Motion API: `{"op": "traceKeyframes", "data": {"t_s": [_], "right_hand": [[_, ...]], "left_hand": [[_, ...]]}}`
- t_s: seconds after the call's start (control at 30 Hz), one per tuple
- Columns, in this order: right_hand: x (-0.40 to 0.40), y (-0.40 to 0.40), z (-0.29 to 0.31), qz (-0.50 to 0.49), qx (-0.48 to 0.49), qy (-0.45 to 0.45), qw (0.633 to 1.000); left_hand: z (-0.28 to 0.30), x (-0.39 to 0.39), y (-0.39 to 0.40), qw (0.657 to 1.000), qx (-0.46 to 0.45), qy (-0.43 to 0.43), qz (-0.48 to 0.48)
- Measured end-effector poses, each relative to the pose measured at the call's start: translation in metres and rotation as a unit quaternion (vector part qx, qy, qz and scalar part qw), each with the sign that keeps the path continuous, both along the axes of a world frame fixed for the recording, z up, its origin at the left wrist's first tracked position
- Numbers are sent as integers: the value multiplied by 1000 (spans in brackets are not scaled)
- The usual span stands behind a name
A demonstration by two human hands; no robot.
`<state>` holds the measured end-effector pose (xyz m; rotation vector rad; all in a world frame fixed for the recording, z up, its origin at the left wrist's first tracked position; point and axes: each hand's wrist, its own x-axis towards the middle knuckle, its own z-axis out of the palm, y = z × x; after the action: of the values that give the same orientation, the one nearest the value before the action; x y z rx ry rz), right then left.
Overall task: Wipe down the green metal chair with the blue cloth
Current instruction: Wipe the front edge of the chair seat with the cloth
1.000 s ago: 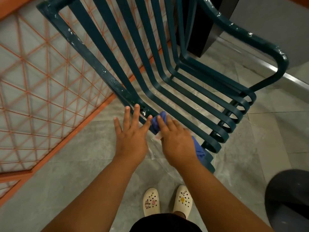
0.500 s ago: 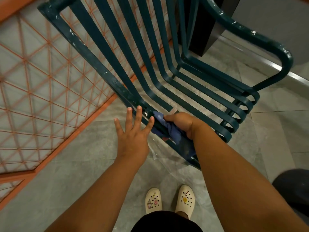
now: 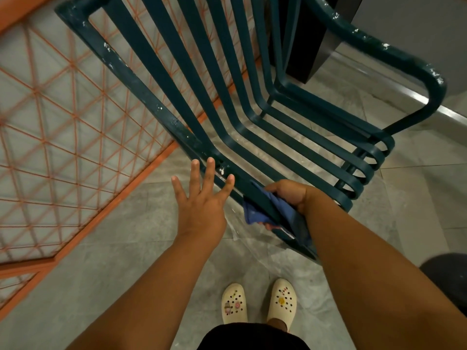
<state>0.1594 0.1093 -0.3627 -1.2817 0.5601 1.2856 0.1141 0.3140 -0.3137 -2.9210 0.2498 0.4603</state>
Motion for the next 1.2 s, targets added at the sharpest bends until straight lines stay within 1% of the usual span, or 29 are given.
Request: {"op": "traceKeyframes", "data": {"t_s": [0.07, 0.1, 0.13, 0.17, 0.2, 0.23, 0.27, 0.3, 0.33, 0.37, 0.47, 0.57, 0.67, 0.73, 0.77, 0.83, 0.87, 0.9, 0.93, 1.0, 1.03, 1.07, 1.1, 1.13, 1.2], "right_hand": [[8, 19, 16, -15, -20, -72, 997], [8, 29, 25, 0, -60, -135, 989], [5, 39, 33, 34, -122, -216, 968], [-1, 46, 38, 87, -199, -308, 926], [-11, 50, 38, 150, -281, -397, 861], [-25, 54, 37, 202, -358, -473, 779], [-43, 57, 33, 246, -420, -526, 698], [-60, 60, 27, 287, -462, -550, 634], [-75, 59, 22, 302, -488, -563, 594], [-88, 56, 19, 296, -500, -578, 573], [-111, 37, 11, 257, -521, -601, 549], [-127, 20, 7, 232, -532, -604, 546], [-130, 13, 4, 223, -537, -608, 541], [-127, 13, 4, 215, -539, -605, 545], [-127, 13, 4, 217, -540, -597, 553], [-124, 14, 4, 209, -538, -575, 580], [-121, 13, 6, 192, -537, -560, 601], [-116, 13, 10, 170, -530, -540, 632], [-111, 11, 16, 147, -512, -515, 671], [-99, 1, 24, 110, -442, -447, 769], [-93, -7, 25, 82, -388, -389, 831], [-88, -16, 25, 38, -316, -313, 895], [-83, -24, 25, -6, -252, -236, 938], [-77, -31, 26, -28, -211, -166, 963], [-63, -39, 26, -10, -180, -64, 981]], "left_hand": [[1, 0, 0, 1000, 0, 0, 0], [2, 0, 0, 1000, 0, 1, -1], [3, 1, -1, 1000, 1, 2, -1], [4, 1, -1, 1000, 2, 4, -1], [5, 1, 0, 1000, 1, 4, -2], [5, 1, 0, 1000, -1, 3, -2], [6, 1, 0, 1000, -1, 3, -1], [7, 1, 0, 1000, 3, 6, 1], [8, 1, 0, 1000, 9, 12, 0], [9, 2, 0, 1000, 14, 18, -1], [12, 6, 2, 1000, 15, 22, -9], [16, 6, 0, 998, 30, 29, -37], [16, 2, -6, 993, 69, 35, -83], [17, 2, -9, 992, 81, 39, -94], [18, 2, -9, 992, 82, 40, -92], [21, 3, -8, 992, 80, 44, -91], [22, 4, -8, 991, 80, 47, -93], [24, 4, -8, 991, 79, 48, -95], [25, 5, -8, 991, 77, 49, -97], [25, 7, -8, 991, 71, 52, -96], [25, 7, -8, 992, 68, 54, -93], [25, 7, -8, 992, 65, 54, -90], [24, 7, -8, 993, 61, 54, -86], [23, 7, -7, 994, 56, 53, -81], [22, 7, -7, 995, 47, 53, -74]]}}
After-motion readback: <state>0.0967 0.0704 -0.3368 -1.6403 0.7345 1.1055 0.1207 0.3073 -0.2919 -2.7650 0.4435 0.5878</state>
